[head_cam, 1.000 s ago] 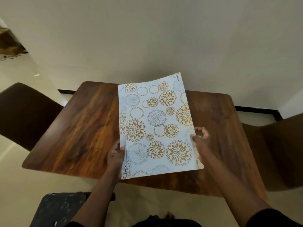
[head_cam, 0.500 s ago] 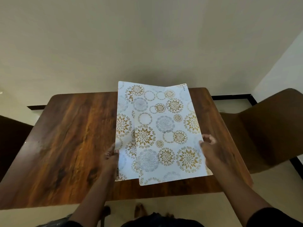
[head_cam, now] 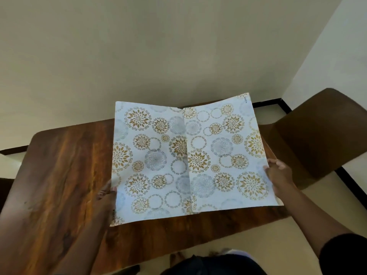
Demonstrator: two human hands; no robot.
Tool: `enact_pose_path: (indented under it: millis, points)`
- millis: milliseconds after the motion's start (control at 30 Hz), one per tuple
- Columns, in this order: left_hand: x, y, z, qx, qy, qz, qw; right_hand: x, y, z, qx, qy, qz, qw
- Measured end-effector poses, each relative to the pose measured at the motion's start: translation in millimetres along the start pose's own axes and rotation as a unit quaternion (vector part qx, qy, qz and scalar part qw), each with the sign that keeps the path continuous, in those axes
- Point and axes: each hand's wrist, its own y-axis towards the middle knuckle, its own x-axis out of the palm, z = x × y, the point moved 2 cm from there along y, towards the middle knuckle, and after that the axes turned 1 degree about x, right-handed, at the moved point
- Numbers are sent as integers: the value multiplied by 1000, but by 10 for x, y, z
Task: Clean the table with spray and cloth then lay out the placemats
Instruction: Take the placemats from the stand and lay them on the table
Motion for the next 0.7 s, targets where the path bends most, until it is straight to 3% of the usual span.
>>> enact_pose_path:
  millis: [133,267,467,700]
  points:
    - [-98,83,76,2,29,0,1000,-165,160,-48,-1,-14,27,1000]
    - [-15,162,3,-13,-27,16,999,-267,462,-23,12,-42,17,999]
    - [879,-515,145,-15,-36,-67,997,-305,810,-3,21,-74,-20,997]
    - [1518,-924,-89,-43,-49,-47,997,-288,1130,37,17,-100,-48,994]
